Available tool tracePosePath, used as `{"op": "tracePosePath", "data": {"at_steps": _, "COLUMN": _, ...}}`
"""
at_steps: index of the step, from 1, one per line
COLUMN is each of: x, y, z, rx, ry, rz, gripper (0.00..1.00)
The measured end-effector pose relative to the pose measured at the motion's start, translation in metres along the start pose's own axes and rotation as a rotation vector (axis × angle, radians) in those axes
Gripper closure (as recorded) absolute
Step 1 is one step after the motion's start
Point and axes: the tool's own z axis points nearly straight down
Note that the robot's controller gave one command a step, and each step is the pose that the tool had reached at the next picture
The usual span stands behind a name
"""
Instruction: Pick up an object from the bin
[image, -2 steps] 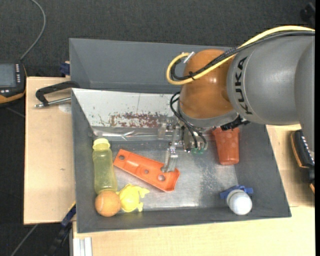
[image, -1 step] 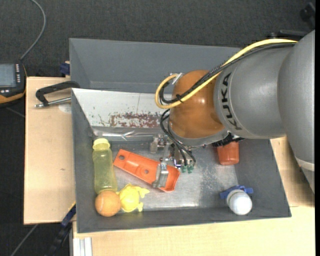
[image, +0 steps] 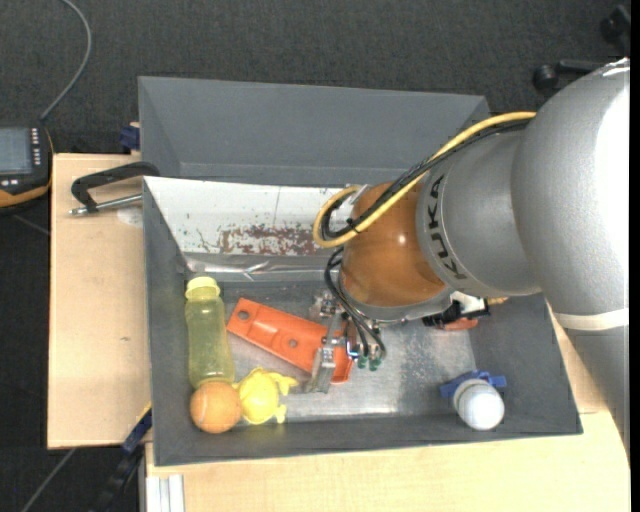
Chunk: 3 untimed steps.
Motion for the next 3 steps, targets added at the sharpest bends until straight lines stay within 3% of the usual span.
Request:
{"op": "tracePosePath", "data": {"at_steps": 1, "x": 0.0125, "y": 0.0081, "z": 0.0024, "rx": 0.001, "ry": 0.002, "rz": 0.046, "gripper": 1.00}}
{"op": "tracePosePath", "data": {"at_steps": 3, "x": 0.0126, "y": 0.0081, "z": 0.0016, "rx": 0.001, "ry": 0.001, "rz": 0.046, "gripper": 1.00}}
